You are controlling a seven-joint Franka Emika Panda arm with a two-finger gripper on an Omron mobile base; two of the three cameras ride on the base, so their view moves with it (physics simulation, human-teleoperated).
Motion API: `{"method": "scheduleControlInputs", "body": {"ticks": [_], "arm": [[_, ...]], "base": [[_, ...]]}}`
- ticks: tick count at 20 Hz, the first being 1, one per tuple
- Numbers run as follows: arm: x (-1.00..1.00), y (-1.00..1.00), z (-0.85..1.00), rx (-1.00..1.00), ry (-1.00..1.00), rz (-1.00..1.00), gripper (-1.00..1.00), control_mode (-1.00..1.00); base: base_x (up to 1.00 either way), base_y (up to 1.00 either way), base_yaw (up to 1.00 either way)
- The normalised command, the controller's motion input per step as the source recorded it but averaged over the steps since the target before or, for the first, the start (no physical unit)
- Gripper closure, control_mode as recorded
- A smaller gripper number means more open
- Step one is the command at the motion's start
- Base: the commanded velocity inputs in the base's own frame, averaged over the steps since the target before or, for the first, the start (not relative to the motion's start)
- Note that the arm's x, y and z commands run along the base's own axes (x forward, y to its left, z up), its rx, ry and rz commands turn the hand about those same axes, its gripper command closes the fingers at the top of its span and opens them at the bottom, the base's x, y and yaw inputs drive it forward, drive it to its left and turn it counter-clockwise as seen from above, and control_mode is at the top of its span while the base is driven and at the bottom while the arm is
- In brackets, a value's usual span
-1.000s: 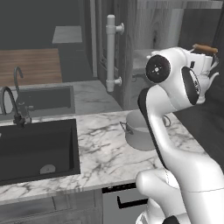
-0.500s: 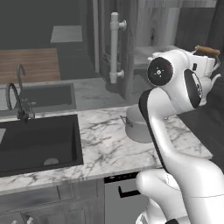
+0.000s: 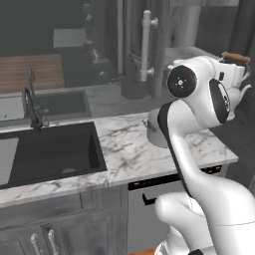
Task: Pick the kettle from the cabinet and place it on a stove burner. Then pick the pot from the counter and place it on another stove burner. Finally, turn both burners on.
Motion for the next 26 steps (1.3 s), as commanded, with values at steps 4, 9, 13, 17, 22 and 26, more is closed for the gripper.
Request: {"method": "scheduleControlInputs", "body": {"ticks": [4, 9, 13, 17, 22, 26], "arm": [[0.00, 0.00, 0.00, 0.00, 0.00, 0.00, 1.00, 1.00], [0.00, 0.00, 0.00, 0.00, 0.00, 0.00, 1.00, 1.00], [0.00, 0.00, 0.00, 0.00, 0.00, 0.00, 1.00, 1.00], [0.00, 0.00, 0.00, 0.00, 0.00, 0.00, 1.00, 1.00], [0.00, 0.00, 0.00, 0.00, 0.00, 0.00, 1.00, 1.00], [0.00, 0.00, 0.00, 0.00, 0.00, 0.00, 1.00, 1.00]], "base": [[-0.35, 0.35, -0.23], [-0.28, 0.25, -0.34], [-0.34, 0.14, -0.37], [-0.38, 0.09, -0.41], [-0.42, 0.01, -0.43], [-0.48, 0.00, -0.43]]}}
